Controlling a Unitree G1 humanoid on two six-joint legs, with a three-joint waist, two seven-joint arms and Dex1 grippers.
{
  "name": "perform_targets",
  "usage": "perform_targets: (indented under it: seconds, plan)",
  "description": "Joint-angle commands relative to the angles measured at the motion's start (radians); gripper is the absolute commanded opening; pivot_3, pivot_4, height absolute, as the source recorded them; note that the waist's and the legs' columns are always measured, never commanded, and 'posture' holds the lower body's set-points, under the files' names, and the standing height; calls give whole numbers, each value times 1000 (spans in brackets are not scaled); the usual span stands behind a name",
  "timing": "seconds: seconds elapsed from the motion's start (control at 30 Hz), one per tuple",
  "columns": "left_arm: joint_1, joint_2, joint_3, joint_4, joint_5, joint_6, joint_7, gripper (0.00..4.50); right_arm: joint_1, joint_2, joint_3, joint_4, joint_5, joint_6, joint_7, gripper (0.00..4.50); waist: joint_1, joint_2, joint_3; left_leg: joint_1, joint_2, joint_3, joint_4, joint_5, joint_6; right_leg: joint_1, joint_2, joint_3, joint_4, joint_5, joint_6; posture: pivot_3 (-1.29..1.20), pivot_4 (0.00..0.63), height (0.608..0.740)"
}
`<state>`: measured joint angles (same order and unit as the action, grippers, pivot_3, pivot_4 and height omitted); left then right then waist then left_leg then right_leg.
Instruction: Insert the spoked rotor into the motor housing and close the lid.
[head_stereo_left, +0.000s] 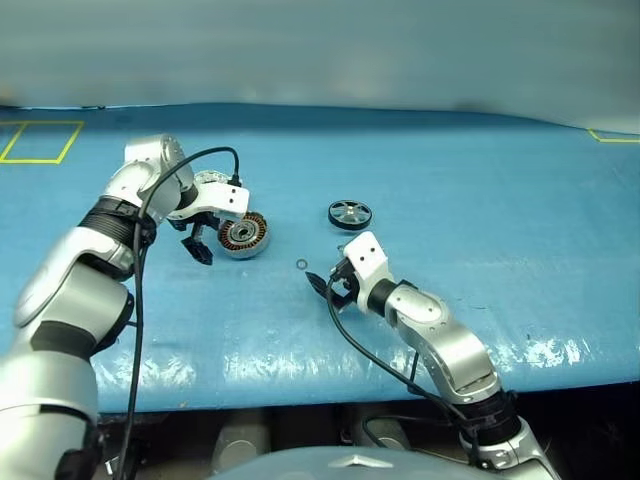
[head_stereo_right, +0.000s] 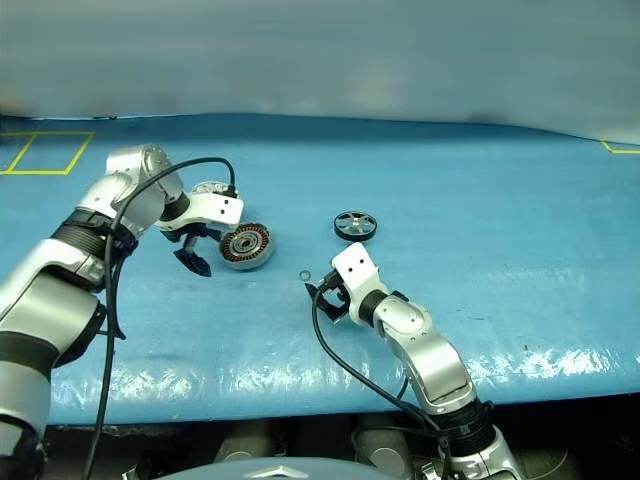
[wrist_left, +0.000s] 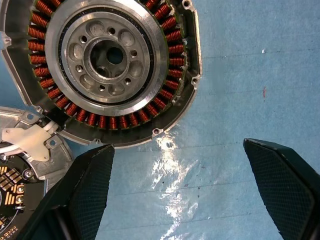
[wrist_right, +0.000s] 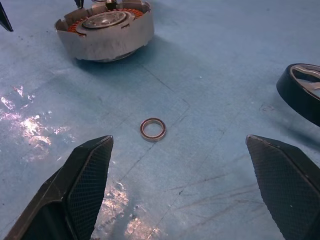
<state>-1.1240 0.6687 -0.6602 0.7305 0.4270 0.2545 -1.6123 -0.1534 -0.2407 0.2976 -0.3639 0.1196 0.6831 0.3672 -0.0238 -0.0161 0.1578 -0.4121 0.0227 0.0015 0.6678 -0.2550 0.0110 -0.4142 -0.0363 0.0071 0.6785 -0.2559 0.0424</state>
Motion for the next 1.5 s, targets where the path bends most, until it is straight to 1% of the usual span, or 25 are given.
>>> perform_targets:
  seconds: [0.03,0.23,0.3,0.47,0.67,1.0,1.2,1.5]
  plan:
    - [-31,-20,-2,-9,-12,-15,-2,4500,2,2,-4,-47,0,-7,-3,4478,0,0,0,-1,0,0,1,0,0,0,0,0,0,0,0,0,150,740]
    - [-80,-8,-66,-45,-56,-28,-2,4500,0,1,-5,-44,0,-7,-3,4478,-1,0,0,-1,0,-1,2,0,0,0,0,0,1,0,1,0,150,740]
    - [-91,-14,-67,-38,-57,-28,-2,4500,-3,1,-3,-40,-1,-8,-1,4478,-1,0,0,-1,0,-1,2,0,1,0,0,0,1,0,1,0,150,740]
    - [-101,-44,-44,-11,-34,-46,-2,4500,-4,3,-1,-40,-2,-10,-1,4478,-1,0,0,-1,0,0,3,-1,1,0,0,0,1,0,1,0,150,740]
    - [-79,-77,-19,10,-33,-46,10,4500,5,3,-9,-49,-2,-5,-11,4478,-3,0,0,-1,0,0,3,-1,1,0,0,0,1,0,1,0,150,740]
    - [-46,-94,-14,32,-30,-35,21,4500,14,10,-10,-50,0,-6,-27,4478,-3,0,0,-2,0,0,8,-2,4,1,0,1,2,1,2,0,150,740]
    - [-35,-116,-6,65,-18,-46,71,4500,16,19,-10,-47,0,-10,-34,4478,-3,0,0,-3,0,0,14,-3,5,2,0,2,3,3,5,0,150,740]
    - [-23,-147,-5,111,8,-68,137,4500,18,28,-16,-45,0,-15,-49,4478,-2,0,0,-2,0,1,16,-3,6,3,0,3,3,4,6,0,150,740]
